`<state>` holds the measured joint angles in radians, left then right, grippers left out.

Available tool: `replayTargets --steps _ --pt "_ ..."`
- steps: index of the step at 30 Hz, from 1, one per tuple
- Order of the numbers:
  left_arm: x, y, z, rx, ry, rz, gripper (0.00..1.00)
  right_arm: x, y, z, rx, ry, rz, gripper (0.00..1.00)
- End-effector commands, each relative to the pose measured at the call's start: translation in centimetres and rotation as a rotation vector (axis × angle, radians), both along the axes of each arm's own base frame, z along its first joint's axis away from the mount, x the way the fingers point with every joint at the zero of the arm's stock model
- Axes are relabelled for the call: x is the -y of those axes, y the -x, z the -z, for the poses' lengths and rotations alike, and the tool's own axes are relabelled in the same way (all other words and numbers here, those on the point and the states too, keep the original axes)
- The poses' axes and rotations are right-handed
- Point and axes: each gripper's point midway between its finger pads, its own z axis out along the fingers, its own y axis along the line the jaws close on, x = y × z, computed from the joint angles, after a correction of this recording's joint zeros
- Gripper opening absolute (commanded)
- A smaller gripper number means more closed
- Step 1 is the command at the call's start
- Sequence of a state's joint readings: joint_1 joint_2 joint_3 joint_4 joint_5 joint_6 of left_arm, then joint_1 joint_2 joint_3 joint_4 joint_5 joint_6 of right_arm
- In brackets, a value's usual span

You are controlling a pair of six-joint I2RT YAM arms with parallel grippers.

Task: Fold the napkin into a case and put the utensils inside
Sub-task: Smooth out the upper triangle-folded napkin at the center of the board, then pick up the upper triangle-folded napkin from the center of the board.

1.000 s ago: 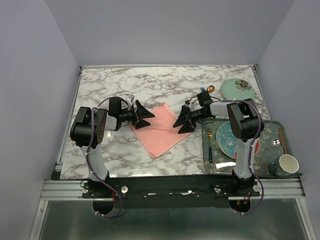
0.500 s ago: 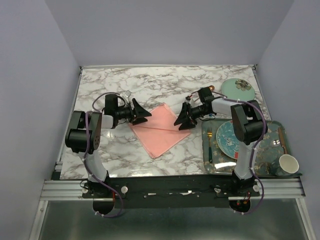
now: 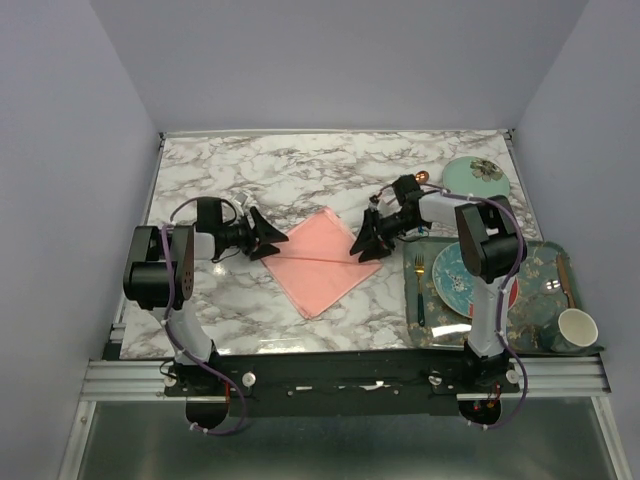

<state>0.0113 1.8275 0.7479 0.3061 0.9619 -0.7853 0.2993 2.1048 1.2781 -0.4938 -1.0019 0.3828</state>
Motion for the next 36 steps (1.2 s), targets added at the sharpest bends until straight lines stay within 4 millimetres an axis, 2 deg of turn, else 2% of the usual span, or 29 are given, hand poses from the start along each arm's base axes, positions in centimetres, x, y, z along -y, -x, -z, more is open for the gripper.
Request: replayTargets --steps 1,2,3,4,5,7,8,9,11,12,14,17,19,20,22,26,29,34,36 --pt "0.0 0.5 -3.2 0.104 -0.076 0.118 0.68 -0.4 -1.5 -5.2 0.153 -0.062 -0.082 0.58" --pt "-0.6 -1.8 -4.9 0.273 -0.172 0.183 0.64 -0.5 -2.0 -6.2 0.184 -0.064 -0.091 0.58" --pt "-1.6 -1.2 -3.6 0.191 -0.260 0.203 0.62 -0.3 -2.0 -6.8 0.210 -0.056 -0.100 0.58" --pt "-0.8 -1.3 -3.6 0.223 -0.317 0.266 0.61 0.1 -2.0 -6.6 0.231 -0.022 -0.109 0.59" --pt "-1.4 -3.4 -4.8 0.340 -0.404 0.314 0.61 0.4 -2.0 -6.7 0.250 -0.005 -0.110 0.59" --pt "-2.0 -3.9 -3.3 0.285 -0.492 0.342 0.60 1.2 -2.2 -6.3 0.293 0.049 -0.123 0.59" --pt "-2.2 -5.3 -4.0 0.331 -0.536 0.358 0.60 1.6 -2.4 -6.0 0.306 0.076 -0.125 0.59" --pt "-2.3 -4.9 -2.6 0.297 -0.558 0.407 0.59 1.9 -2.5 -5.8 0.319 0.095 -0.129 0.59" --pt "-1.6 -5.2 -2.1 0.298 -0.596 0.453 0.56 2.8 -2.8 -5.2 0.338 0.140 -0.132 0.59" --pt "-1.5 -4.4 -1.0 0.271 -0.604 0.501 0.55 3.1 -3.0 -5.1 0.344 0.157 -0.132 0.59" --pt "-0.9 -3.5 -0.2 0.251 -0.609 0.547 0.52 4.2 -3.3 -4.4 0.357 0.214 -0.134 0.59" --pt "-0.9 -1.3 1.8 0.169 -0.594 0.579 0.48 5.6 -3.3 -3.6 0.355 0.267 -0.154 0.59" --pt "-1.0 -0.3 2.2 0.143 -0.588 0.583 0.47 6.2 -3.1 -3.3 0.347 0.278 -0.164 0.59" --pt "-1.2 0.8 2.8 0.116 -0.582 0.593 0.45 6.3 -3.1 -3.1 0.346 0.285 -0.166 0.59" --pt "-1.4 1.8 2.5 0.114 -0.584 0.593 0.42 6.6 -3.0 -2.9 0.344 0.289 -0.173 0.60" --pt "-2.4 5.2 3.2 0.085 -0.608 0.623 0.40 6.9 -3.0 -1.9 0.332 0.304 -0.189 0.61" --pt "-2.8 6.0 2.8 0.097 -0.616 0.615 0.40 7.0 -3.0 -1.0 0.322 0.316 -0.198 0.61" --pt "-2.5 5.5 1.6 0.141 -0.601 0.590 0.45 6.5 -3.1 -0.6 0.272 0.293 -0.172 0.61" --pt "-2.4 5.2 1.5 0.145 -0.600 0.588 0.46 6.3 -3.1 -0.2 0.248 0.286 -0.163 0.64"
